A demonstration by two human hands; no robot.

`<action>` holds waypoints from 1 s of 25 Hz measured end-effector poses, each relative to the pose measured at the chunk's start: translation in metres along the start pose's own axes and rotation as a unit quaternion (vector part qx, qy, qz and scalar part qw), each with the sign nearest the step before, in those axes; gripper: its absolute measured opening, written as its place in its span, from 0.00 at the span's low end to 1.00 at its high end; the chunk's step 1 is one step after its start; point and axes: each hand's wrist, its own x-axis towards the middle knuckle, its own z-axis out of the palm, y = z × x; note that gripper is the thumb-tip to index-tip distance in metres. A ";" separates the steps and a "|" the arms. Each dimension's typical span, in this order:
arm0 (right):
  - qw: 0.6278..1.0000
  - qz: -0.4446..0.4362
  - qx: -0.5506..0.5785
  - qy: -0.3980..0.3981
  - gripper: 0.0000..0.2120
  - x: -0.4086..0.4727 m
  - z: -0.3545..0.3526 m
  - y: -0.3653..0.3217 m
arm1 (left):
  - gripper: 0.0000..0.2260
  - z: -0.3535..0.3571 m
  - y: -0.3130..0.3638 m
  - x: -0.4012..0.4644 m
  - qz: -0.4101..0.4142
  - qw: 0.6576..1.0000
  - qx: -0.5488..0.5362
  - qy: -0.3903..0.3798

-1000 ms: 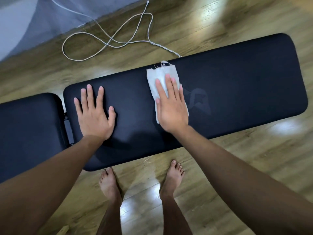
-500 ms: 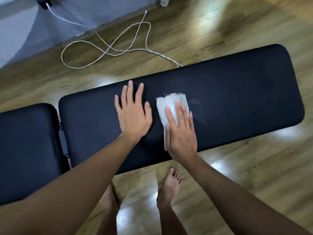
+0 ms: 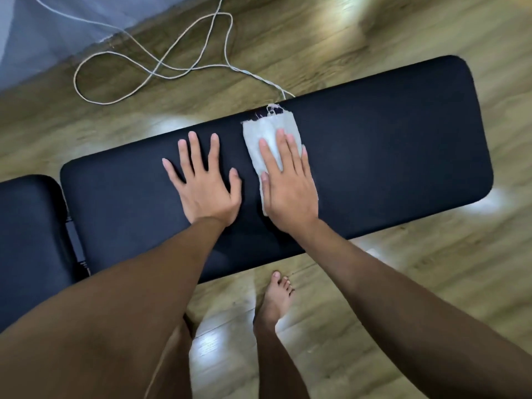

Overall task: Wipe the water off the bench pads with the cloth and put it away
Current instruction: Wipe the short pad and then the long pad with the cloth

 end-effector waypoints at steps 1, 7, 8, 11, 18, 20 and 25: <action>1.000 0.001 -0.001 0.005 0.26 -0.020 0.002 0.006 | 0.31 0.000 0.000 0.001 0.000 1.000 -0.002 0.000; 1.000 -0.029 0.007 0.007 0.24 -0.091 0.005 0.031 | 0.31 -0.001 0.001 0.000 -0.010 1.000 0.016 -0.010; 1.000 -0.029 0.012 0.006 0.24 -0.087 0.005 0.030 | 0.31 -0.001 0.002 0.000 -0.011 1.000 0.018 -0.010; 1.000 0.008 0.023 0.007 0.25 -0.053 0.001 0.019 | 0.31 -0.001 0.003 0.001 -0.011 1.000 0.017 -0.013; 0.999 0.042 0.009 -0.008 0.27 0.063 -0.016 0.007 | 0.31 -0.001 0.002 0.001 -0.002 1.000 0.001 0.004; 0.999 0.040 0.008 0.001 0.27 0.060 -0.015 0.008 | 0.31 0.001 0.001 0.001 0.001 1.000 -0.003 0.010; 0.998 0.055 0.011 0.009 0.26 -0.040 -0.005 0.008 | 0.32 0.002 0.000 0.001 -0.004 1.000 -0.013 0.006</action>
